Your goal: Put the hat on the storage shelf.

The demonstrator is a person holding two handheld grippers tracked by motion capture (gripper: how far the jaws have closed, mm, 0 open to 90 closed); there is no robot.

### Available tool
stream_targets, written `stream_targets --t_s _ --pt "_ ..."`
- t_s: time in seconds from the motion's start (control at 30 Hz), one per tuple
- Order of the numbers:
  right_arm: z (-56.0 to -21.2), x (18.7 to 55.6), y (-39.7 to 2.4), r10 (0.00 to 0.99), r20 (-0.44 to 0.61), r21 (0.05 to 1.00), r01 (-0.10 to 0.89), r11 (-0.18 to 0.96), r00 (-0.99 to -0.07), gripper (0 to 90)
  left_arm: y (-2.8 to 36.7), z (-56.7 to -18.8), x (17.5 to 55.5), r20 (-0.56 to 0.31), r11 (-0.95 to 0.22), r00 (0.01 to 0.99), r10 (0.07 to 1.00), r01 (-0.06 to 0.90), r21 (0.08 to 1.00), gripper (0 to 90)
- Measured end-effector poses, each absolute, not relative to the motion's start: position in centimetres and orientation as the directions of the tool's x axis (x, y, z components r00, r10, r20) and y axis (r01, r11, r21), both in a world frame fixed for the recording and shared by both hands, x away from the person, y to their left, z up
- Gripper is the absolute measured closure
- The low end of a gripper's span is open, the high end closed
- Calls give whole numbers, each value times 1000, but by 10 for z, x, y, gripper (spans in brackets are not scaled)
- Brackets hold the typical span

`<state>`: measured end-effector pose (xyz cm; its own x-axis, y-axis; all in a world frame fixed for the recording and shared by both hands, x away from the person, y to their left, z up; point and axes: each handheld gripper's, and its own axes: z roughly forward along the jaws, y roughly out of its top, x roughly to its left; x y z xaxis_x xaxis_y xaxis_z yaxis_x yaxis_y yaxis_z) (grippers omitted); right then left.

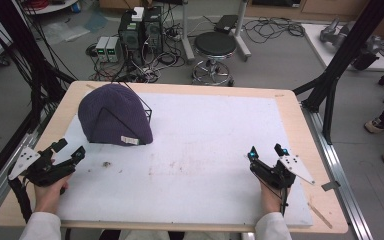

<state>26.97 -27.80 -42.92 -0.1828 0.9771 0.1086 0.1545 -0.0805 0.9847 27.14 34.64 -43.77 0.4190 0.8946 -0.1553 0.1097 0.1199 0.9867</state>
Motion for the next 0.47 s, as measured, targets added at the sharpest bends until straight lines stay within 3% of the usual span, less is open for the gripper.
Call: stream_targets --t_s 0.47 --pt "-432 273 -274 976 90 982 179 -53 -201 127 346 -440 273 -154 110 430 890 125 986 198"
